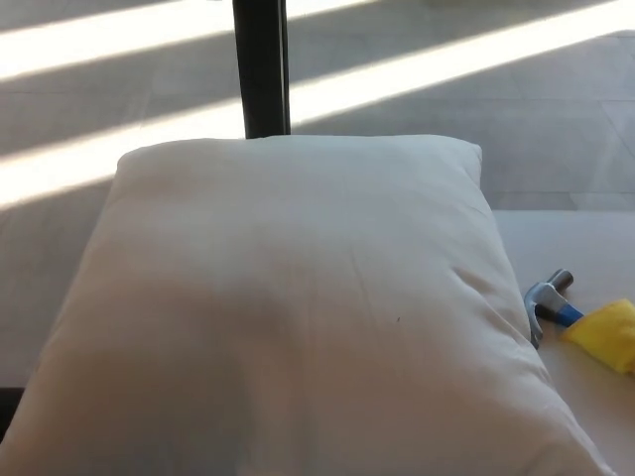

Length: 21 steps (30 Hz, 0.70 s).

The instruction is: A hammer is kept on the right hand side and a pillow is kept on the left hand side on the desk infront of the robot and the robot uses its right hand to pick up the hammer and makes a downward swinging motion to hit the pillow

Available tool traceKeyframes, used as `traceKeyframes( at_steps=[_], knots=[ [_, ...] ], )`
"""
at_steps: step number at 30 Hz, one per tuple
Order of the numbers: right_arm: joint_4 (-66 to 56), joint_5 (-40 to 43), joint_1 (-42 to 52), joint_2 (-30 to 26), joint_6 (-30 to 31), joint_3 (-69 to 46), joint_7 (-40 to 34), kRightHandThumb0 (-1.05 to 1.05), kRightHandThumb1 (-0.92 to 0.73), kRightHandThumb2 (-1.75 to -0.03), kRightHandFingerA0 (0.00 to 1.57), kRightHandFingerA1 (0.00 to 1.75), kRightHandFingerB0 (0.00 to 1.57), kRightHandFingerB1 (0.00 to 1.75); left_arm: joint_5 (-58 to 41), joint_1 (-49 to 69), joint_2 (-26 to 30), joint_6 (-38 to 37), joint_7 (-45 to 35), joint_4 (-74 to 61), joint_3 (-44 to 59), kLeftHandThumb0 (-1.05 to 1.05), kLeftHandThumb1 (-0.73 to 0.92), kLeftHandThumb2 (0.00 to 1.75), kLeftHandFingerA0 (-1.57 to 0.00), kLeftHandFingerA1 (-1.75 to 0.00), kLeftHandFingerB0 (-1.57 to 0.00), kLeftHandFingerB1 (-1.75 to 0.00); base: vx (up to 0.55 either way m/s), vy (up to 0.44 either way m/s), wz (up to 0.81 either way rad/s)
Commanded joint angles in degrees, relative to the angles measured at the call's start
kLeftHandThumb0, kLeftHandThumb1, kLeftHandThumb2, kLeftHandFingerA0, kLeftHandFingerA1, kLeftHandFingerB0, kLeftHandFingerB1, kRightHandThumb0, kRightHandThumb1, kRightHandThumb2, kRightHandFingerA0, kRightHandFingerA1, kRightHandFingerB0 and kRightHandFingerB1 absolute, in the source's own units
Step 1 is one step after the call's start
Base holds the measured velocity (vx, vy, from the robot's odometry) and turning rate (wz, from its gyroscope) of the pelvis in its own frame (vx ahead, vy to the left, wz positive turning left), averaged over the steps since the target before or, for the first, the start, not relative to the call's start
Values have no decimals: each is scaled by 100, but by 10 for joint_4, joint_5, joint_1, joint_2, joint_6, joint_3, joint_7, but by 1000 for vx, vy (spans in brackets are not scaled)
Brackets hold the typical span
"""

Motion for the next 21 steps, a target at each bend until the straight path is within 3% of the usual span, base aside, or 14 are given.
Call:
traceKeyframes(
  at_steps=[1, 2, 4, 7, 8, 9, 10, 12, 13, 14, 16, 17, 18, 21],
  knots=[
    [24, 77, -11, -28, -47, -71, -20, -62, -59, -58, 68, 128, 47, 39, -56, -9, 25, -27, 31, 35, 47, -41, 50, 55, -80, -69, -76, -56, 0, 0, 0],
    [33, 110, -22, -26, -45, -106, -12, -60, -59, -58, 56, 94, 43, 38, -62, -13, 27, -22, 30, 38, 55, -44, 46, 56, -79, -69, -73, -56, 0, 0, 0],
    [43, 111, -30, -29, -55, -119, -19, -58, -59, -58, 66, 81, 45, 37, -64, -15, 27, -21, 31, 39, 61, -40, 49, 55, -79, -67, -73, -56, 0, 0, 0],
    [40, 102, -29, -37, -47, -124, -24, -60, -59, -60, 69, 120, 40, 35, -55, -14, 28, -23, 29, 40, 54, -43, 50, 55, -78, -66, -73, -54, 0, 0, 0],
    [46, 98, -32, -44, -47, -122, -24, -63, -50, -90, 75, 100, 31, 50, -64, -15, 26, -28, 26, 40, 61, -39, 48, 54, -77, -67, -72, -56, 0, 0, 0],
    [49, 101, -37, -46, -45, -125, -26, -62, -61, -59, 63, 97, 40, 35, -66, -16, 26, -28, 26, 42, 63, -39, 49, 55, -78, -67, -72, -55, 0, 0, 0],
    [54, 110, -45, -50, -42, -131, -24, -73, -53, -88, 46, 71, 29, 46, -69, -17, 27, -26, 26, 44, 65, -39, 49, 55, -78, -68, -71, -56, 0, 0, 0],
    [60, 114, -51, -54, -44, -132, -18, -73, -53, -88, 46, 71, 29, 46, -73, -17, 27, -25, 26, 44, 66, -39, 49, 55, -78, -68, -71, -56, 0, 0, 0],
    [54, 123, -61, -64, -30, -136, -9, -70, -52, -88, 26, 58, 14, 42, -73, -16, 25, -25, 29, 41, 64, -40, 49, 55, -75, -66, -69, -55, 0, 0, 0],
    [45, 127, -67, -69, -30, -136, -3, -66, -68, -61, 17, 41, 17, 29, -73, -16, 25, -24, 33, 40, 62, -40, 49, 55, -76, -66, -71, -56, 0, 0, 0],
    [30, 159, -105, -86, -1, -150, 22, -66, -68, -63, 5, 28, 13, 24, -74, -17, 26, -23, 28, 39, 59, -41, 50, 55, -76, -67, -73, -56, 0, 0, 0],
    [25, 142, -115, -96, -3, -136, 16, -72, -70, -62, 9, 37, 14, 23, -74, -16, 26, -23, 28, 38, 57, -41, 50, 55, -75, -67, -72, -56, 0, 0, 0],
    [18, 140, -123, -102, 4, -132, 18, -83, -56, -92, 4, 48, 0, 33, -74, -17, 27, -23, 28, 41, 56, -41, 50, 55, -76, -67, -73, -56, 0, 0, 0],
    [-27, 157, -160, -115, 12, -130, 38, -74, -55, -91, 2, 42, 8, 30, -85, -16, 26, -24, 22, 42, 63, -39, 48, 55, -75, -64, -72, -55, 0, 0, 0]
  ],
)
